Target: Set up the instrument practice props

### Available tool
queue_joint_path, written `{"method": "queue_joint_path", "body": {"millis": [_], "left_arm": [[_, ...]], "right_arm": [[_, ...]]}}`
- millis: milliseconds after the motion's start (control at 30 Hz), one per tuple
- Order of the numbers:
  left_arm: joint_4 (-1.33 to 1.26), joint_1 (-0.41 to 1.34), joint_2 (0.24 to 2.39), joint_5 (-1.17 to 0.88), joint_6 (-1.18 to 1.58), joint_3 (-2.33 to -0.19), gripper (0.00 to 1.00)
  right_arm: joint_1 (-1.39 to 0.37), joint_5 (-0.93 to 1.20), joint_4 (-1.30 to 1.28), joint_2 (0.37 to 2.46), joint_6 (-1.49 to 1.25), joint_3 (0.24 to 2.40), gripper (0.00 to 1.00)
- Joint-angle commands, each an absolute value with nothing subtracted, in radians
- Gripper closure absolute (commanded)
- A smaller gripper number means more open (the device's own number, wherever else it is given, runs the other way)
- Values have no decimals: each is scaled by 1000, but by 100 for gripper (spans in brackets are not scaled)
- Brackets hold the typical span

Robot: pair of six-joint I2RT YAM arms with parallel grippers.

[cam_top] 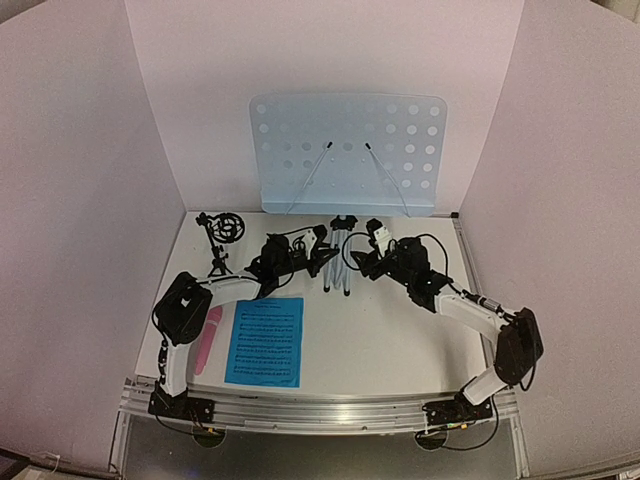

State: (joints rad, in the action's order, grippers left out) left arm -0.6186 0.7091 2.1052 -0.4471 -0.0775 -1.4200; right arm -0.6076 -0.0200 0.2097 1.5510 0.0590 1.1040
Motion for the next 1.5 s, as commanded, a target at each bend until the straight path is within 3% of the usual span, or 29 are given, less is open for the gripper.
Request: {"method": "queue_joint_path", "body": {"millis": [0, 200, 467, 700, 1467], "left_arm": [[-605, 693, 2053, -433, -124, -1442, 100], [-594, 693, 2050, -432, -125, -1443, 100], [-595, 693, 2048, -450, -120, -1442, 100], [-550, 690, 2027, -464, -96, -1445, 100], [-81, 643, 1920, -508, -278, -1553, 100]], "right_arm": [[-588, 98, 184, 1643, 29, 1189, 33], [-584, 122, 197, 1733, 25, 1260, 41], [-580, 102, 296, 1801, 8, 1265, 62], [-573, 46, 301, 1779, 27, 1230, 99], [-474, 9, -335, 1466, 347, 1209, 100]]}}
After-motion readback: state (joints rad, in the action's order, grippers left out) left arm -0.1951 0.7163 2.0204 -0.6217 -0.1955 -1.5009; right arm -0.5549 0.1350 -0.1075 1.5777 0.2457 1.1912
